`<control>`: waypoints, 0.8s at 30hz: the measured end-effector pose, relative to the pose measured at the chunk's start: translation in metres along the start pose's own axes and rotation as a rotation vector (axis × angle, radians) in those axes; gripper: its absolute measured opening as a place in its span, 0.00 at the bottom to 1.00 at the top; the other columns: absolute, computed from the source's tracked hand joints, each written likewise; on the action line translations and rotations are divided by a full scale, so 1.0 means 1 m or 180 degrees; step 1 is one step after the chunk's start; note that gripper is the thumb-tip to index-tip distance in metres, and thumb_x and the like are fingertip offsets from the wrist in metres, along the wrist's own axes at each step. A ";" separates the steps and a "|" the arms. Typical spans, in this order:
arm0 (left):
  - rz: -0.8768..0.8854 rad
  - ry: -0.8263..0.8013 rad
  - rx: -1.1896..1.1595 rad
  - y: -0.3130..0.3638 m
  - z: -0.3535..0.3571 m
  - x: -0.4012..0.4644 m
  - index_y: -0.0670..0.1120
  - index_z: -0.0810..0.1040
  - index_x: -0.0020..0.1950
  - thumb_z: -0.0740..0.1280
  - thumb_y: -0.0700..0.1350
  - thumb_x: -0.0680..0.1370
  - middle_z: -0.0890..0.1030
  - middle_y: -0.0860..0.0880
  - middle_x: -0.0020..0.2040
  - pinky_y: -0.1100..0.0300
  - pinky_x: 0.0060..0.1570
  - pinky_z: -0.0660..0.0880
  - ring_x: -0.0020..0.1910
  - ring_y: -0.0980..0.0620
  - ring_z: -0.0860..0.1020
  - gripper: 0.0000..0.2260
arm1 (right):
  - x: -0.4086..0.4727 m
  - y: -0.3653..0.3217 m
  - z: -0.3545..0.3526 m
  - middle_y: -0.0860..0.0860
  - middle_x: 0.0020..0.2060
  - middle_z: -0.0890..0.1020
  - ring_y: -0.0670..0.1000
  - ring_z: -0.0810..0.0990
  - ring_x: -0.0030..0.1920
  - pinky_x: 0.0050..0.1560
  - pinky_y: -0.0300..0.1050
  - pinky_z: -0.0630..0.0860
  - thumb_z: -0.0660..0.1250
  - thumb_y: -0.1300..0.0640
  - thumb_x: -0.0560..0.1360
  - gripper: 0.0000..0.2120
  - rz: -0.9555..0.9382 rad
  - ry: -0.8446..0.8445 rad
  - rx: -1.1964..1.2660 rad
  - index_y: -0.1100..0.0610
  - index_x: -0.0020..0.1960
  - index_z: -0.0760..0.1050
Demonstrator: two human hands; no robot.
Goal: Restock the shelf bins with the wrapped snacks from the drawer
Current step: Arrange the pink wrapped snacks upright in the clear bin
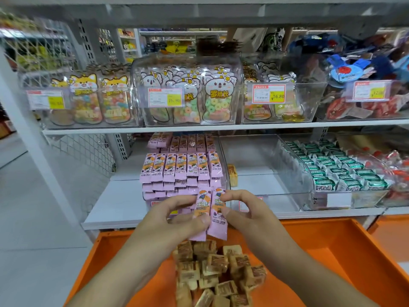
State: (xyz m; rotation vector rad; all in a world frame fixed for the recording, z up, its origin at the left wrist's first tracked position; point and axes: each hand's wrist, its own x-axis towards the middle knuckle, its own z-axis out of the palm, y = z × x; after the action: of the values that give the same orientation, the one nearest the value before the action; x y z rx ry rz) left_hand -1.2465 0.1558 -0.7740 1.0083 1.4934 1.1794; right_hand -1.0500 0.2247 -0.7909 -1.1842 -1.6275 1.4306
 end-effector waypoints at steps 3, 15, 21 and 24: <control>0.0081 -0.0524 0.0109 0.003 -0.003 -0.004 0.56 0.76 0.68 0.84 0.41 0.65 0.87 0.57 0.57 0.62 0.53 0.82 0.56 0.57 0.85 0.35 | 0.000 -0.004 -0.003 0.48 0.51 0.88 0.58 0.86 0.49 0.52 0.55 0.81 0.75 0.45 0.73 0.18 0.0079 -0.0270 0.0257 0.41 0.62 0.79; 0.0781 -0.0002 0.0629 -0.001 -0.005 -0.010 0.57 0.82 0.64 0.83 0.40 0.68 0.81 0.61 0.60 0.64 0.56 0.81 0.54 0.58 0.85 0.27 | -0.006 -0.007 0.002 0.52 0.61 0.86 0.51 0.84 0.63 0.60 0.45 0.78 0.73 0.62 0.79 0.24 -0.0175 -0.0874 0.0489 0.47 0.72 0.71; 0.0818 -0.0285 0.0491 0.008 -0.009 -0.015 0.62 0.79 0.67 0.75 0.55 0.70 0.76 0.67 0.62 0.76 0.55 0.74 0.61 0.70 0.78 0.25 | -0.003 -0.006 0.003 0.46 0.70 0.79 0.47 0.80 0.69 0.75 0.57 0.68 0.73 0.31 0.69 0.30 -0.0125 -0.0491 0.0396 0.34 0.70 0.76; 0.0873 -0.0207 0.0522 0.008 -0.008 -0.015 0.62 0.80 0.66 0.73 0.53 0.72 0.76 0.66 0.64 0.77 0.53 0.73 0.59 0.70 0.78 0.21 | -0.002 -0.009 0.004 0.44 0.67 0.81 0.45 0.79 0.68 0.74 0.51 0.71 0.72 0.41 0.78 0.17 -0.0177 -0.0407 0.0171 0.32 0.66 0.77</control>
State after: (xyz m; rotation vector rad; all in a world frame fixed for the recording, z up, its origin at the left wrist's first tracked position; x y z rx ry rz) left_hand -1.2511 0.1411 -0.7623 1.3849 1.4505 1.2140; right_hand -1.0549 0.2210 -0.7831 -1.0279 -1.6837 1.5320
